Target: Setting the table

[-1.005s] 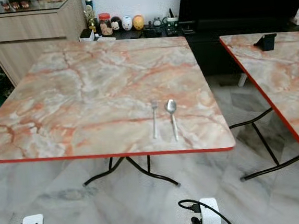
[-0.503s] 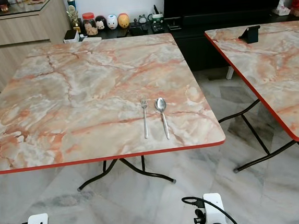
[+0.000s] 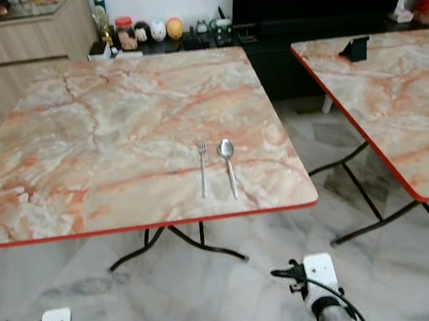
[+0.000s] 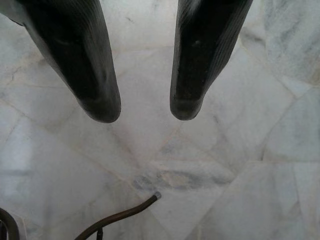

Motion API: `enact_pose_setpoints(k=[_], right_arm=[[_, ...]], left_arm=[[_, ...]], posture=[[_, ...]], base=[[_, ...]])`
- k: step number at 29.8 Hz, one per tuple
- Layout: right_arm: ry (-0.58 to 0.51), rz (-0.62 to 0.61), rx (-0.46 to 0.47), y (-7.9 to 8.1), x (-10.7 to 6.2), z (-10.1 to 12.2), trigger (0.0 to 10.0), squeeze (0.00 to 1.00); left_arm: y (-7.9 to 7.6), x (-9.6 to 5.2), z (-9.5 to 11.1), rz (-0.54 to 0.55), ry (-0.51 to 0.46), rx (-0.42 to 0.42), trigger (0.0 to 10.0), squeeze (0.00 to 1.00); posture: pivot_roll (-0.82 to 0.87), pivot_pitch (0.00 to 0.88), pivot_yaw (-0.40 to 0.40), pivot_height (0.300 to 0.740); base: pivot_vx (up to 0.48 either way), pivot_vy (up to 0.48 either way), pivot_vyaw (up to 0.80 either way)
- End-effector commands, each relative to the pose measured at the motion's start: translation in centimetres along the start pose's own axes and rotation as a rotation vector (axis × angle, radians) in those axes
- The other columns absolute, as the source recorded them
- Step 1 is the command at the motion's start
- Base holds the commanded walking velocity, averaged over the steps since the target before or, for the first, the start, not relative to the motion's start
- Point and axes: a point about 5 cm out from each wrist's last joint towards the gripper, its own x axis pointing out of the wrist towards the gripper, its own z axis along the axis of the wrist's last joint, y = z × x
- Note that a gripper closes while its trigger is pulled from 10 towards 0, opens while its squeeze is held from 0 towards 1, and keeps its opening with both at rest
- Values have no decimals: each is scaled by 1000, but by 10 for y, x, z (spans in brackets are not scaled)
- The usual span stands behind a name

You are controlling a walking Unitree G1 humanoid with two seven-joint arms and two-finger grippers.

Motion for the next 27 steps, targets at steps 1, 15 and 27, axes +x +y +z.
enact_pose_setpoints(k=[1, 15, 27], right_arm=[[-39, -26, 5, -7, -1, 7, 10000, 0], [-306, -81, -33, -11, -13, 76, 10000, 0], [-419, 37, 4, 24, 29, 144, 10000, 0]], left_arm=[[0, -3, -9, 4, 29, 12, 10000, 0], [2, -4, -12, 12, 38, 14, 10000, 0], [1, 0, 0, 25, -7, 1, 10000, 0]], posture=[[-25, 0, -11, 724], [-42, 0, -10, 724], [-20, 0, -9, 724]], base=[[0, 0, 0], [0, 0, 0], [0, 0, 0]])
